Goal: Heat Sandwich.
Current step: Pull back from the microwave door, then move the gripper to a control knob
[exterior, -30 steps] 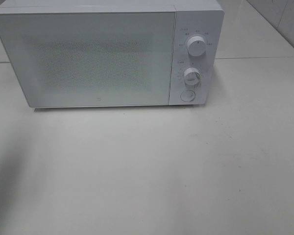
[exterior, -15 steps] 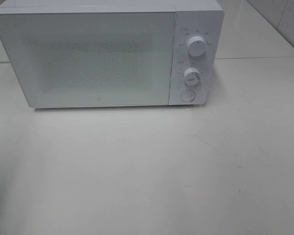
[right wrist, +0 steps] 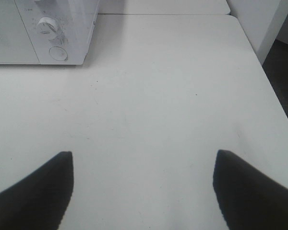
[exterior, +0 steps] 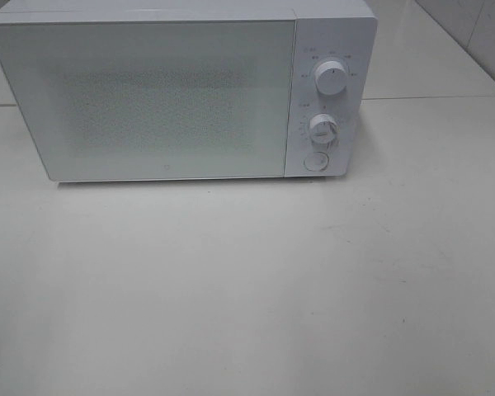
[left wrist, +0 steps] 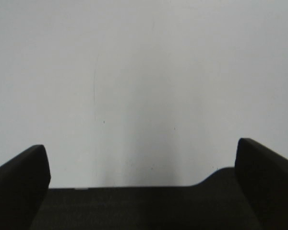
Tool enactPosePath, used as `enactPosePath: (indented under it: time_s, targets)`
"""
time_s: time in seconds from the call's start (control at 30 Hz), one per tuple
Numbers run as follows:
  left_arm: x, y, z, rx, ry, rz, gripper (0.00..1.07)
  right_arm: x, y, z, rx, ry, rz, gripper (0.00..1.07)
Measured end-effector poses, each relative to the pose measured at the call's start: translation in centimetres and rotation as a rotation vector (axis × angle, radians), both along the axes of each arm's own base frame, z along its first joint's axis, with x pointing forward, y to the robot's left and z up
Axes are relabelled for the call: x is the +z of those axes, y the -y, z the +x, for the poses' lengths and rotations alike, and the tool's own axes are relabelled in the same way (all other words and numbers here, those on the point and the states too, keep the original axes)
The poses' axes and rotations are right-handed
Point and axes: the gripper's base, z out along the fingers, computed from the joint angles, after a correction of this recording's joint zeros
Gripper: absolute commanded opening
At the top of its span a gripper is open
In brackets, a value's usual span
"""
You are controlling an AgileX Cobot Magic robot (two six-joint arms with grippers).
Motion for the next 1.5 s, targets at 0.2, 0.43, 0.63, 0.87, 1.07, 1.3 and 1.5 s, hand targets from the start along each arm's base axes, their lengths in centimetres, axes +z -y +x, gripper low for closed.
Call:
enactPosePath:
  time_s: [0.2, 0.43, 0.63, 0.87, 1.07, 1.3, 1.5]
  targets:
    - [0.4, 0.0, -2.8, 0.001, 0.206, -0.001, 0.98, 0.0, 0.0, 0.0, 0.000, 0.000, 0.000, 0.76]
    - [0.4, 0.0, -4.8, 0.001, 0.334, -0.003, 0.98, 0.0, 0.0, 0.0, 0.000, 0.000, 0.000, 0.76]
    - [0.4, 0.0, -5.0, 0.001, 0.343, -0.004, 0.98, 0.0, 0.0, 0.0, 0.000, 0.000, 0.000, 0.76]
    - [0.4, 0.0, -5.0, 0.001, 0.343, -0.004, 0.98, 0.0, 0.0, 0.0, 0.000, 0.000, 0.000, 0.76]
    - [0.4, 0.0, -5.0, 0.001, 0.343, -0.004, 0.98, 0.0, 0.0, 0.0, 0.000, 0.000, 0.000, 0.76]
    - [0.4, 0.0, -5.0, 0.001, 0.343, -0.004, 0.98, 0.0, 0.0, 0.0, 0.000, 0.000, 0.000, 0.76]
    - [0.4, 0.0, -5.0, 0.001, 0.343, -0.004, 0.98, 0.0, 0.0, 0.0, 0.000, 0.000, 0.000, 0.76]
